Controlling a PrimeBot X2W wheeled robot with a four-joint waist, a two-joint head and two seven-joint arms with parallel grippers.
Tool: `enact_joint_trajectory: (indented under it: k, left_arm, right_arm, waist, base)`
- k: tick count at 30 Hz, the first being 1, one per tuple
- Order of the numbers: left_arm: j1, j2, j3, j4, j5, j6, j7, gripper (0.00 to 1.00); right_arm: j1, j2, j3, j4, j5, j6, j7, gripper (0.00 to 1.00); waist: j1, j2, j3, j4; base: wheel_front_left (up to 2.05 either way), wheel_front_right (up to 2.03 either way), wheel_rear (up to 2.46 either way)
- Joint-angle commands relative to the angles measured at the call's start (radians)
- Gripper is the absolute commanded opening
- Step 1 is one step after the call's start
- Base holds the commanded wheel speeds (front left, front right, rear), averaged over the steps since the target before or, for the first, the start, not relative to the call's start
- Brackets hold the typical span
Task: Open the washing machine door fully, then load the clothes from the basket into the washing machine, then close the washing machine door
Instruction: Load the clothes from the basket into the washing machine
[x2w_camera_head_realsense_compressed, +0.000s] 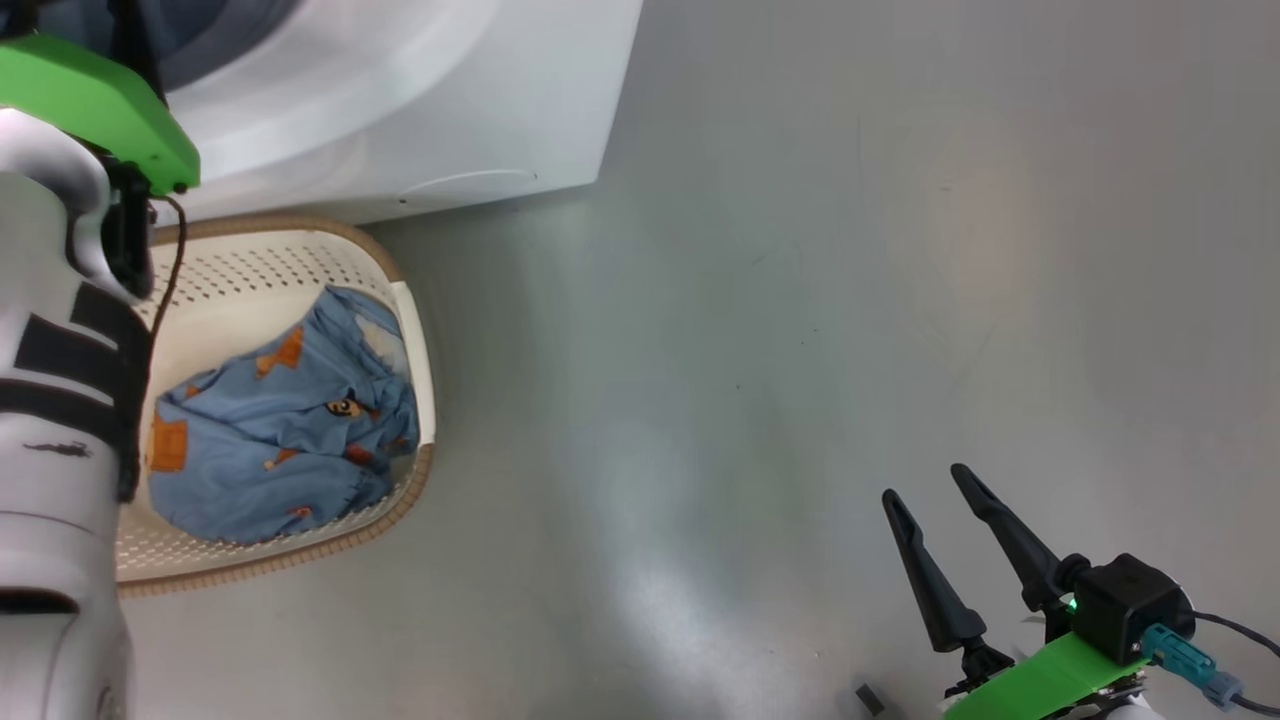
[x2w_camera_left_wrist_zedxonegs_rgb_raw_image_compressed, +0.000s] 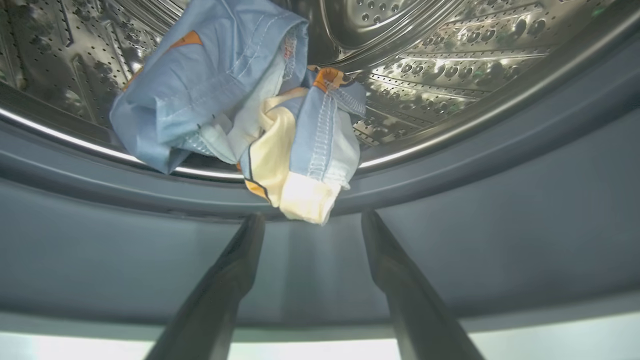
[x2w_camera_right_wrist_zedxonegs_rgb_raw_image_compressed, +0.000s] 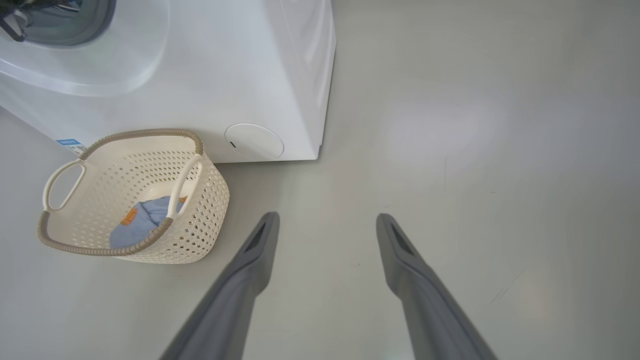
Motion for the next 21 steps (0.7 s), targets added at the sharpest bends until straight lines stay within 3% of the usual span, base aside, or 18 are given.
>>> enact_joint_trajectory:
  k: [1,21]
  left_arm:
    - [-0.019,0.05,0.008,-0.013,-0.001,-0.005,-0.009,1.0]
    - [-0.068,0.121,0.001,0.061,-0.014,0.025,-0.043,1.0]
  right_arm:
    - [0.033,-0.012,0.017,-0.022,-0.009,0.002,-0.012,1.0]
    - [0.06,-0.008,0.004,-0.04,-0.013,0.002,-0.012,1.0]
  waist:
    - [0.0,0.0,0.007,-0.006]
    - [0.0,0.0,0.021,-0.055]
  base:
    - [0.0,0.0,0.0]
    - [0.0,0.0,0.0]
